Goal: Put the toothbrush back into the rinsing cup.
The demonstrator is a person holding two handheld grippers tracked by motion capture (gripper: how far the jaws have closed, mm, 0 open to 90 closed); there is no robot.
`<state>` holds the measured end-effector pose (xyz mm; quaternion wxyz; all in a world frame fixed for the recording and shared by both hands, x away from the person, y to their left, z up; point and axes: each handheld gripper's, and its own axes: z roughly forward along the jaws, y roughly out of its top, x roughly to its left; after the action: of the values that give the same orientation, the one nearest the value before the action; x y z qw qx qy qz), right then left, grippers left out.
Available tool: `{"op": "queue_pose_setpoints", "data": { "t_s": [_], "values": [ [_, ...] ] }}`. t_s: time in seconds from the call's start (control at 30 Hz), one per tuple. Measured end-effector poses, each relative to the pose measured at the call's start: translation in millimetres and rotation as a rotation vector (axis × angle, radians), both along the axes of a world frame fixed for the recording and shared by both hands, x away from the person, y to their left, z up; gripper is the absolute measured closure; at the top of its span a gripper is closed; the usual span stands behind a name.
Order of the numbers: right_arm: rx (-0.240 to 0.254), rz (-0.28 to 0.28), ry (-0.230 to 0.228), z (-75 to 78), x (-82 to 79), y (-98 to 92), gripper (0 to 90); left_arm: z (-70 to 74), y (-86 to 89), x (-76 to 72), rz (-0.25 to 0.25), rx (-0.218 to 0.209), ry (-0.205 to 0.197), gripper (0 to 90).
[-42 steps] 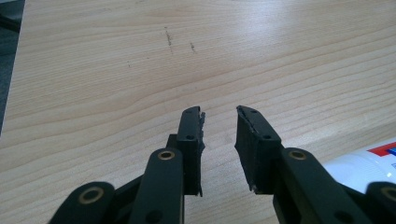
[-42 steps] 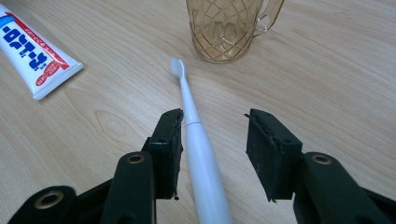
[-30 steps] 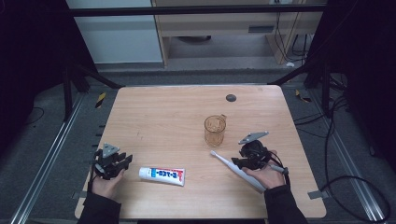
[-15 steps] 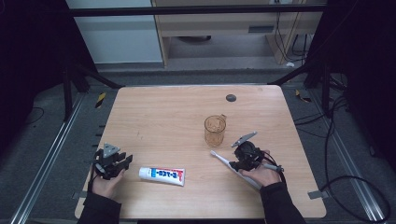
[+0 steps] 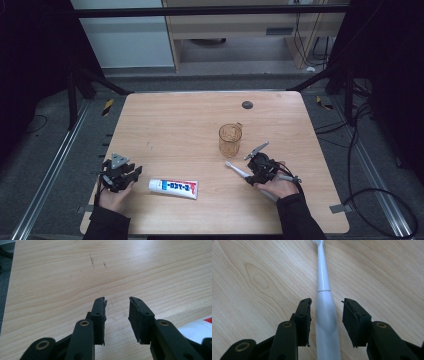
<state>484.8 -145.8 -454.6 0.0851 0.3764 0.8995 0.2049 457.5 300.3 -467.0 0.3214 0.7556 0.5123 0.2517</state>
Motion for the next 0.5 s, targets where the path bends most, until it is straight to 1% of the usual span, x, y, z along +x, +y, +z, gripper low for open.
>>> {"op": "queue_pose_setpoints", "data": {
  "t_s": [0.3, 0.5],
  "values": [
    [-0.021, 0.005, 0.037, -6.6, 1.6, 0.3, 59.2, -0.8, 0.1, 0.5, 0.0, 0.0, 0.003, 65.2],
    [-0.037, -0.008, 0.061, -11.2, 2.4, -0.7, 59.6, -1.0, -0.1, 0.7, -0.001, 0.003, 0.004, 65.2]
  ]
}}
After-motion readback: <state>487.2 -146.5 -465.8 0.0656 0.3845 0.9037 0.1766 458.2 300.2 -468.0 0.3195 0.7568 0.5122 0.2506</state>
